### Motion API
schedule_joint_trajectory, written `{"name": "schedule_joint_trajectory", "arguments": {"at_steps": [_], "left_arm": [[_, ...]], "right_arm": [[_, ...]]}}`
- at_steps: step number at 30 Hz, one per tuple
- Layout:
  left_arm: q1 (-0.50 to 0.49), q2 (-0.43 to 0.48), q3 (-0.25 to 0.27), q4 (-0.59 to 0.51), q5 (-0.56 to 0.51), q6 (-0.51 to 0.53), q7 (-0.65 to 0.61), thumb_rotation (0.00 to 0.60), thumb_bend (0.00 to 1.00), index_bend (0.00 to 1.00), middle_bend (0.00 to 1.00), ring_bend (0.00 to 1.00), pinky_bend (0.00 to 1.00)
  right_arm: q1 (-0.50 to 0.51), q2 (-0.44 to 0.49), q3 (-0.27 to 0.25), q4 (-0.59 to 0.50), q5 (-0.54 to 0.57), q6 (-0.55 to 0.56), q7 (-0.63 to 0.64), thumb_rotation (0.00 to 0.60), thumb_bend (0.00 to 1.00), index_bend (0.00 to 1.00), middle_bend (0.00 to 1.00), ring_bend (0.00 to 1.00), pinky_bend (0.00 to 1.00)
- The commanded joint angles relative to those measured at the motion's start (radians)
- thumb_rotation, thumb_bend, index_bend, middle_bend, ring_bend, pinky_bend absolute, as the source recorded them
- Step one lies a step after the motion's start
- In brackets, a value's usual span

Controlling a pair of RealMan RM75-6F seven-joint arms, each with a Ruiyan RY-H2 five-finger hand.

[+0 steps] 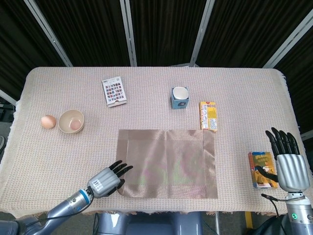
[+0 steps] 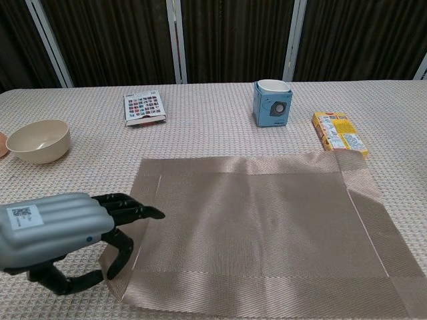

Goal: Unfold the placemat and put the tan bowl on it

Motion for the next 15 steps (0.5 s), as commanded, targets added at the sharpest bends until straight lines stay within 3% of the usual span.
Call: {"name": "schedule_joint_trajectory", "arguments": {"at_steps": [1,15], "left_arm": [[0.018,0.018,0.017,-0.024,-0.005,0.005,0.021,0.6,0.48,0.65,0.0,0.0,0.0],[0.06,0.041,0.039,-0.049,0.005,0.026,0.068,0.6,0.48,0.65,0.0,0.0,0.0]], "right_arm": [[0.0,0.001,0.0,-0.001,0.0,-0.002,0.001,0.6,0.0,0.0,0.0,0.0,0.0],[-0.003,0.002,0.001,-0.005,-0.009,0.002,-0.001,0.6,0.0,0.0,0.0,0.0,0.0]]}}
